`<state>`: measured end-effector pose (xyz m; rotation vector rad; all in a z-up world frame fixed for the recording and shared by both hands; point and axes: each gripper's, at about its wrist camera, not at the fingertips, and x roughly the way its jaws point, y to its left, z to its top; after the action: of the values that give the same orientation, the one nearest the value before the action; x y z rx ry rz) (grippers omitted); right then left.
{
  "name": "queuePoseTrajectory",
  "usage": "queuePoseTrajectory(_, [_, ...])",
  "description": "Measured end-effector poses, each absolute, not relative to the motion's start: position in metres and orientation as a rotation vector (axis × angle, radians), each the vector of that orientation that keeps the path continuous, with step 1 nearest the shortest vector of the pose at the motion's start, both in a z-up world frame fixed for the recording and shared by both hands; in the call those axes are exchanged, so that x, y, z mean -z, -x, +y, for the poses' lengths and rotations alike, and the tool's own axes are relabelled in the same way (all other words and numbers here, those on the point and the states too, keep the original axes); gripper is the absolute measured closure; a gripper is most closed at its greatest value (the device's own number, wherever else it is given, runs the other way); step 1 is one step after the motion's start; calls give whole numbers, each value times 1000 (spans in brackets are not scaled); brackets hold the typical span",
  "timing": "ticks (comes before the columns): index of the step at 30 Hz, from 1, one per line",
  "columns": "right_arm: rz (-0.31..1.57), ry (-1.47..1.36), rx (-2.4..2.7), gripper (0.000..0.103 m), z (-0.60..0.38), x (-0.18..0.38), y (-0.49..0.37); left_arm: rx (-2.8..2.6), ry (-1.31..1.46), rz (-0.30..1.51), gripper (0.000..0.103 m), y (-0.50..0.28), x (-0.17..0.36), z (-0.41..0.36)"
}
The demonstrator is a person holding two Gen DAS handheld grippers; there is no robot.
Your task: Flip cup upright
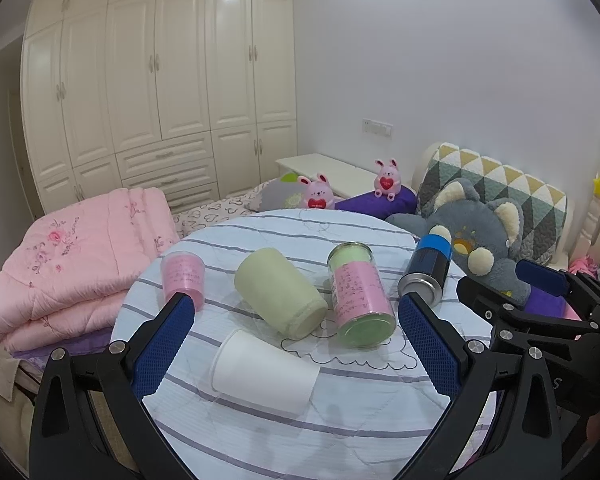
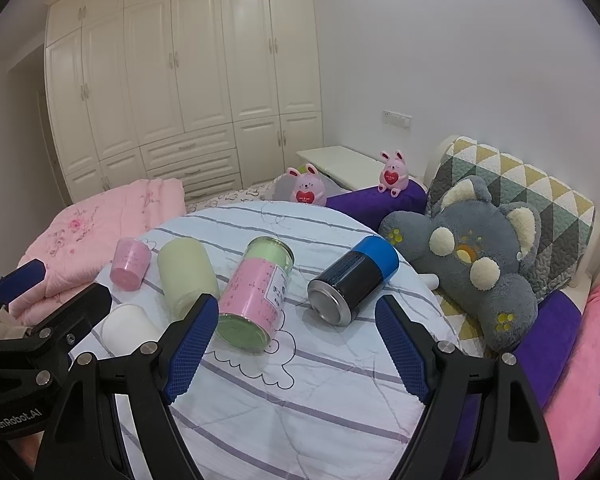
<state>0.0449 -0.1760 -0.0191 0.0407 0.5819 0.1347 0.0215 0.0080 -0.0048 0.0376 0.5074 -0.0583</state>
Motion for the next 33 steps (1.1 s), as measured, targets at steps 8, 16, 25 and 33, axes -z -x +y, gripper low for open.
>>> queuePoseTrajectory(8, [577, -37, -138, 21, -173, 19, -48, 50, -48, 507, 0, -22, 8, 17])
queuePoseTrajectory(16, [591, -31, -159, 21, -164, 20, -52, 30, -32, 525, 0, -28, 11, 23])
queuePoseTrajectory(25, [603, -32, -173, 21, -157, 21, -61, 21, -1, 553, 0, -37, 13, 31])
queuePoseTrajectory(33, [619, -51, -118, 21, -174, 24, -72, 82, -36, 587, 0, -61, 15, 7])
